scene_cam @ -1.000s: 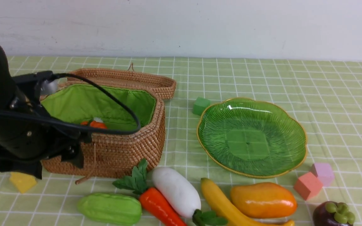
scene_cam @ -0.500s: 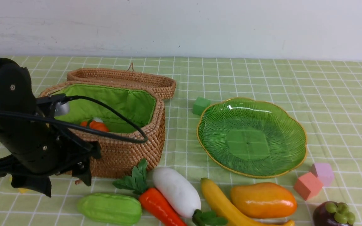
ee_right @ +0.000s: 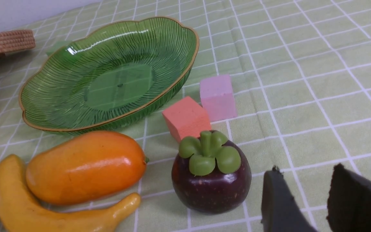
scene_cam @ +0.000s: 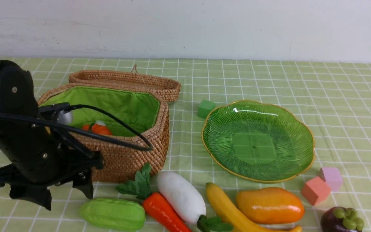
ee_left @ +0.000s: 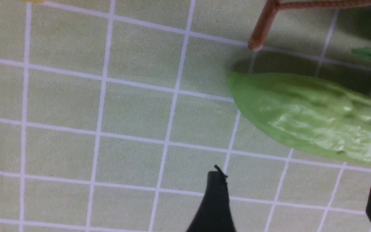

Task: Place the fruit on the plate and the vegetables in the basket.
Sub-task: Take a chayote with your left arm and place it on the basket on the left.

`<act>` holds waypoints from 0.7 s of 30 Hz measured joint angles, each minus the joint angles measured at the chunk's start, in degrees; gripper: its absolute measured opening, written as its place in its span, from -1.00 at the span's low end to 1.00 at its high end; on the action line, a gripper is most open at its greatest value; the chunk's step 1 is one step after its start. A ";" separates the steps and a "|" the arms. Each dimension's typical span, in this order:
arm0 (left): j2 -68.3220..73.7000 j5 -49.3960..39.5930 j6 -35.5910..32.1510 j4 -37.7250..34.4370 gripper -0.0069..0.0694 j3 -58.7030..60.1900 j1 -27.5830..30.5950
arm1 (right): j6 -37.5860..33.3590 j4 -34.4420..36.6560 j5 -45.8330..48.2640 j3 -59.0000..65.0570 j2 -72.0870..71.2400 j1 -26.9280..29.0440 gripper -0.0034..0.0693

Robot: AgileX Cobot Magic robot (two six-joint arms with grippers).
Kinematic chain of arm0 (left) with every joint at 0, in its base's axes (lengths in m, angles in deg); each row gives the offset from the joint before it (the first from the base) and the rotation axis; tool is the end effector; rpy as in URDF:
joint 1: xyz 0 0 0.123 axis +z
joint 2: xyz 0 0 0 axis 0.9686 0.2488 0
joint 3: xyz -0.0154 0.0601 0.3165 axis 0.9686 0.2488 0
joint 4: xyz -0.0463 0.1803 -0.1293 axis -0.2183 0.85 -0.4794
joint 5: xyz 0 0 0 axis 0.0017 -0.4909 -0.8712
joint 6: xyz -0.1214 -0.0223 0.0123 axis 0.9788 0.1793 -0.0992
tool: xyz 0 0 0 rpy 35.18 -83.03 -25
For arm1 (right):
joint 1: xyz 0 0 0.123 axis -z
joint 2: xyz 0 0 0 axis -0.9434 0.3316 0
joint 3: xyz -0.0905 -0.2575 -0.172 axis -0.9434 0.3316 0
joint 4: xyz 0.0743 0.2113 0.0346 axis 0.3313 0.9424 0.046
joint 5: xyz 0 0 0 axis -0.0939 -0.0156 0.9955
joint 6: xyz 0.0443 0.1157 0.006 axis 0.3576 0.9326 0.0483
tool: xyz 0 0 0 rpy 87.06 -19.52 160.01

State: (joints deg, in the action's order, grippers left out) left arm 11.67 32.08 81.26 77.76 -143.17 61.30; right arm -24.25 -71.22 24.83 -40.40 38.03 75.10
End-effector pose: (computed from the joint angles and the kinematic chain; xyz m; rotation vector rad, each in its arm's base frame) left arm 0.2413 -0.0714 0.2713 -0.3149 2.9293 -0.2271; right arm 0.0199 0.0103 0.1621 0.2189 1.8681 0.1907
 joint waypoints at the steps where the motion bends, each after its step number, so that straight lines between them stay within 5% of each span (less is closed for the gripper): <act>1: -0.91 -0.32 -0.08 -0.14 0.68 0.00 0.00 | 0.00 0.00 0.00 0.00 0.00 0.00 -0.25; 21: -10.98 4.04 4.32 -4.32 0.68 5.75 0.00 | 0.00 0.00 0.00 0.00 0.00 0.00 -0.25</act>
State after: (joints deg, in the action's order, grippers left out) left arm 0.69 36.12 85.58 73.45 -137.42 61.30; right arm -24.25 -71.22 24.83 -40.40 38.03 75.10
